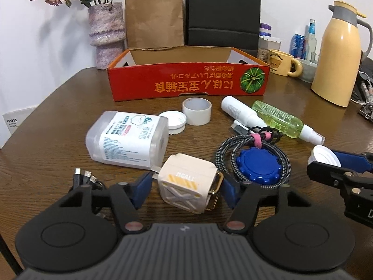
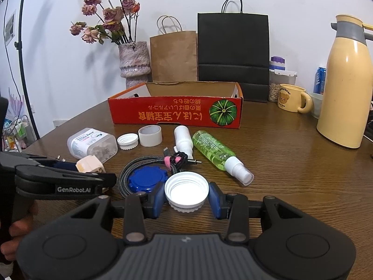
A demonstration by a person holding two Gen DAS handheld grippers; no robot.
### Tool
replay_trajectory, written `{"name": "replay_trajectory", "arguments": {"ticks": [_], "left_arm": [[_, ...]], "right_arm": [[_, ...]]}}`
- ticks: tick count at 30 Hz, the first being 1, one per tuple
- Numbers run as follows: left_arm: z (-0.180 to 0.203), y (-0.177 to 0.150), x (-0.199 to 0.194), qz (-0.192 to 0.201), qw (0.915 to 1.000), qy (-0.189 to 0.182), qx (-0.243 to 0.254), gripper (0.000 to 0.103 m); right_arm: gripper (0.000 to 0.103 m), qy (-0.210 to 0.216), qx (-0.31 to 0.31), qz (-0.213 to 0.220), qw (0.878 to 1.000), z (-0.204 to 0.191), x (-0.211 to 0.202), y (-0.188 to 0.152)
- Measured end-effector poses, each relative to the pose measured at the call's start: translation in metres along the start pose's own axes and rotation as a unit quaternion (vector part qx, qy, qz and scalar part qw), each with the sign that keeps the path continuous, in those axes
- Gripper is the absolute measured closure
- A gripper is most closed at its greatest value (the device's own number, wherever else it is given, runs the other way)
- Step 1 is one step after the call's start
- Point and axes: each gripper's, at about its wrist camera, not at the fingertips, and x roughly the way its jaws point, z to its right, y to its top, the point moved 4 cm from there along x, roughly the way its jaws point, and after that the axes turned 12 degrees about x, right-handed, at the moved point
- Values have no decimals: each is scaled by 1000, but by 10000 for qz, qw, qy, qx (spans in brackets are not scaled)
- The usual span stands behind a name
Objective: Organize rigid objects
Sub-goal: 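Close the left gripper on the cream plug adapter while the right holds the cap, then carry the adapter and cap with both grippers over the red box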
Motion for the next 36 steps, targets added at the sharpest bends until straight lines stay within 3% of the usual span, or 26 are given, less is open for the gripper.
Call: {"name": "replay_trajectory", "arguments": {"ticks": [1, 2, 36], "left_arm": [[0, 0, 0, 6, 10000, 0, 13, 49], [0, 0, 0, -8, 10000, 18, 27, 50], [-19, 19, -37, 548, 9983, 105, -148, 51]], "right_arm": [[64, -5, -2, 0, 10000, 0, 0, 0], [64, -9, -4, -2, 10000, 0, 0, 0], [64, -10, -247, 294, 9993, -20, -14, 20]]}}
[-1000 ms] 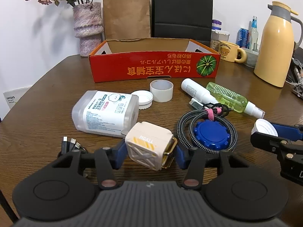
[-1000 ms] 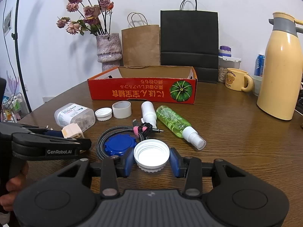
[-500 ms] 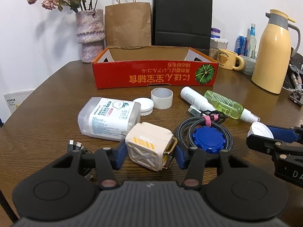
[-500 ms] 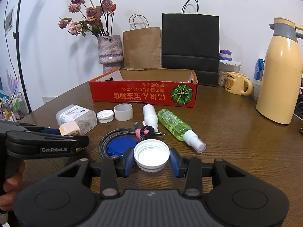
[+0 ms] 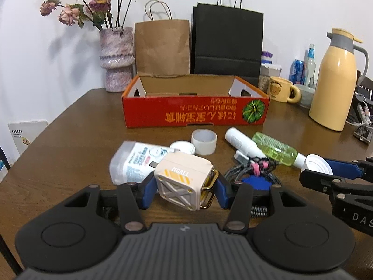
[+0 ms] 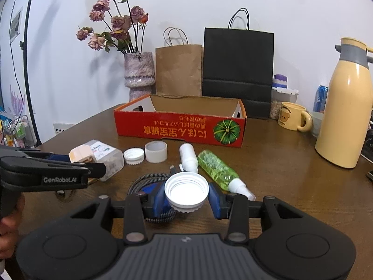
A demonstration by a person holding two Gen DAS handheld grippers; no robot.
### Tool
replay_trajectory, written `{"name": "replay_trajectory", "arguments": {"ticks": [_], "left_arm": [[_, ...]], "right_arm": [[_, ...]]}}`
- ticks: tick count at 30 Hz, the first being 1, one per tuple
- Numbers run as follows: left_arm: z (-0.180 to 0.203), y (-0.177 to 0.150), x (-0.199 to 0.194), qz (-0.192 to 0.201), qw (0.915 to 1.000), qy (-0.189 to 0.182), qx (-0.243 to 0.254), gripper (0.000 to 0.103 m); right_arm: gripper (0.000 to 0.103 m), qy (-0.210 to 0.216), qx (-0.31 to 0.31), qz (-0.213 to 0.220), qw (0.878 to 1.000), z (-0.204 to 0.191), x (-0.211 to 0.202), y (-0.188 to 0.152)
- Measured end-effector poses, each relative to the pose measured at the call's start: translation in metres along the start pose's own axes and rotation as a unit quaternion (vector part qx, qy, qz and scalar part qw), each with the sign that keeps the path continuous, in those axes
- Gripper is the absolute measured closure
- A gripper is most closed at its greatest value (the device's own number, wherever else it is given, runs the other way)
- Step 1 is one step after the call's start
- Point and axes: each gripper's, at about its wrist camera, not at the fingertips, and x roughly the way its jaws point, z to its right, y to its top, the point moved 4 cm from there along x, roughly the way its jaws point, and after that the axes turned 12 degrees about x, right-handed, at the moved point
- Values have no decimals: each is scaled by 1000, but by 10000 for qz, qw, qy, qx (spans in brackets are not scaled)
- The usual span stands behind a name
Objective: Organize rigid objects
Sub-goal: 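Carry the adapter and cap with both grippers over the red box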
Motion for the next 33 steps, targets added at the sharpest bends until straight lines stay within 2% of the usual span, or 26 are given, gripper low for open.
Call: {"name": "replay_trajectory", "arguments": {"ticks": [14, 33], "left_arm": [[-11, 41, -5, 378, 9993, 80, 11, 51], [-22, 88, 22, 628, 9979, 125, -39, 51]], "right_arm": [[64, 41, -35, 246, 9997, -8, 11, 33], [64, 11, 108, 555, 9984, -8, 45, 81]]}}
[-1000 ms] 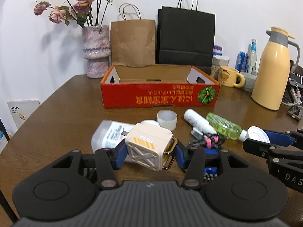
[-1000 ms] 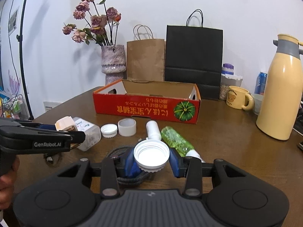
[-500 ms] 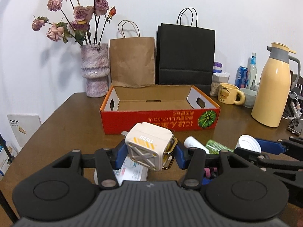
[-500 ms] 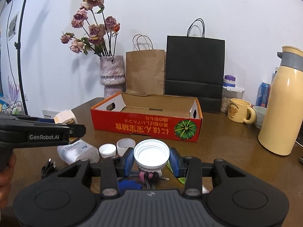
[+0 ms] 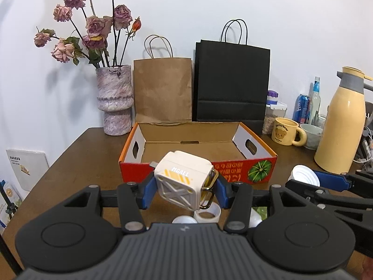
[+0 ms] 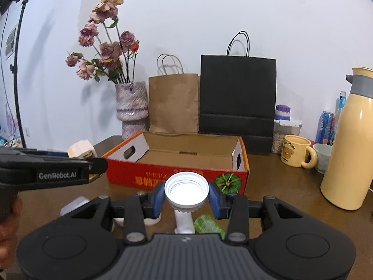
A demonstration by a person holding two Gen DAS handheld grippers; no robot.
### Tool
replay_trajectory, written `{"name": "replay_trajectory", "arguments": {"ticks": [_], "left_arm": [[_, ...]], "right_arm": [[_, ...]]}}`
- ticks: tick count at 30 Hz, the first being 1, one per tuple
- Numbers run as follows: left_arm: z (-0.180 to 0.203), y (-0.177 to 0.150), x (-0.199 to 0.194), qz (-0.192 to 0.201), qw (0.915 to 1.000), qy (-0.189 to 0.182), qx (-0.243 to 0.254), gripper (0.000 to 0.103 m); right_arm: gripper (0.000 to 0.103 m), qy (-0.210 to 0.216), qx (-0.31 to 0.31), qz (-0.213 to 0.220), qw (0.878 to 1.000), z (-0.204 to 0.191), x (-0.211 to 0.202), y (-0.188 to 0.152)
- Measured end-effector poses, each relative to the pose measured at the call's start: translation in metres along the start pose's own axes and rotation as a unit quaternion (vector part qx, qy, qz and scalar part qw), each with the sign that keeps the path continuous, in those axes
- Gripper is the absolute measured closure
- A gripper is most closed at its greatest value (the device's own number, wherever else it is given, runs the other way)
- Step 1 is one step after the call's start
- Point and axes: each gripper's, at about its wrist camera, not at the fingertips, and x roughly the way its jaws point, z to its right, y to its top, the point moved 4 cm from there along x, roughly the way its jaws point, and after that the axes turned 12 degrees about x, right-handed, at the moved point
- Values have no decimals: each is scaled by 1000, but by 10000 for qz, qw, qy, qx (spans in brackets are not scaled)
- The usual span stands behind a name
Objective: Organize rigid objects
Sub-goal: 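Carry the adapter and cap with both grippers over the red box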
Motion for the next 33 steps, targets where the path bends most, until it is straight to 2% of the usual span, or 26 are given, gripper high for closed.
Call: {"name": "replay_trajectory", "arguments": {"ticks": [13, 33], "left_arm": [[-4, 24, 36, 79, 9999, 58, -107, 51], [-27, 55, 94, 116, 9991, 169, -380, 51]], "right_arm": [[64, -24, 64, 150, 9999, 4, 37, 28], [64, -1, 20, 73, 10000, 4, 108, 67]]}}
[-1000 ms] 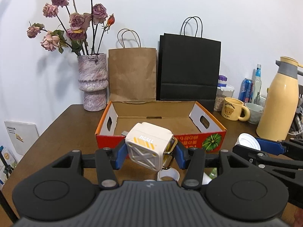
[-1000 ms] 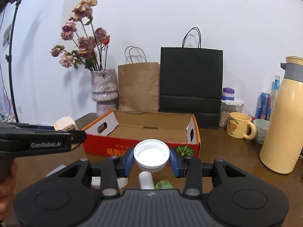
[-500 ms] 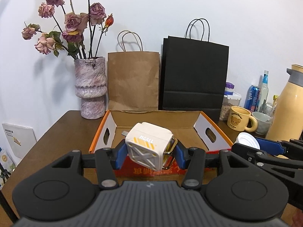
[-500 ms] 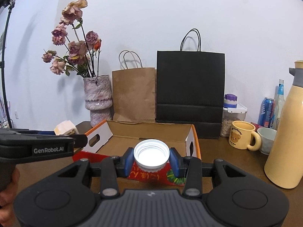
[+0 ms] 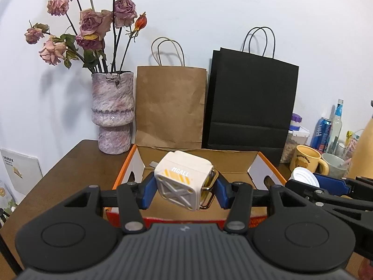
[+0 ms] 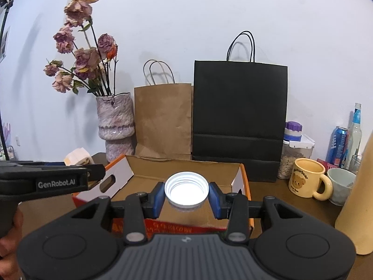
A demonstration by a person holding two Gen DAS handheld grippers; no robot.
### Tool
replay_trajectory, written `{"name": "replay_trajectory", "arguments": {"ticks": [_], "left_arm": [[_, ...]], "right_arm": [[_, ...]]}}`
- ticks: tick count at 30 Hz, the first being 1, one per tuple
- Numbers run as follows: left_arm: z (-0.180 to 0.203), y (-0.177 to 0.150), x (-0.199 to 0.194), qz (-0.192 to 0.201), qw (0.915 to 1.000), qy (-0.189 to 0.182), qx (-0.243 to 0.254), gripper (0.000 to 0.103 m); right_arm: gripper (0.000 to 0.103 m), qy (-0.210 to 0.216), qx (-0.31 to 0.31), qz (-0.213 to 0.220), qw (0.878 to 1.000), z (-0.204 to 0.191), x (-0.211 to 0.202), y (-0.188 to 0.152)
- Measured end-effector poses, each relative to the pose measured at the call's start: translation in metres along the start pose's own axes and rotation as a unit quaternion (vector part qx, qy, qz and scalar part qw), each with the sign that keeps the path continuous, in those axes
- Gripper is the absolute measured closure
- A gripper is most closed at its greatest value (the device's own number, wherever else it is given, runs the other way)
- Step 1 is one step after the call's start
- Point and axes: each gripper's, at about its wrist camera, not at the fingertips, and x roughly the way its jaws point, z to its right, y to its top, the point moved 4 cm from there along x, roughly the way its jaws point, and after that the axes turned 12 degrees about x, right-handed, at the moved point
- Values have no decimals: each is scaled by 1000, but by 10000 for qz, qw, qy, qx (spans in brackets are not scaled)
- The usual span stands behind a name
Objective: Organize rigid objects
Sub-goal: 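Carry the adapter and cap with both grippers over the red box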
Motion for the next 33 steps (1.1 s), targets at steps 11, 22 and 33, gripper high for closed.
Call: {"name": "replay_trajectory", "arguments": {"ticks": [11, 22, 33], "left_arm": [[-3, 21, 40, 18, 9999, 108, -60, 51], [-4, 25, 87, -284, 9992, 272, -11, 51], [-6, 11, 125, -756, 9964, 392, 19, 51]], "right_arm": [[64, -6, -39, -75, 10000, 0, 46, 18], [64, -56, -12, -288, 9996, 6, 92, 29], [64, -147, 14, -609, 9980, 13, 128, 14]]}}
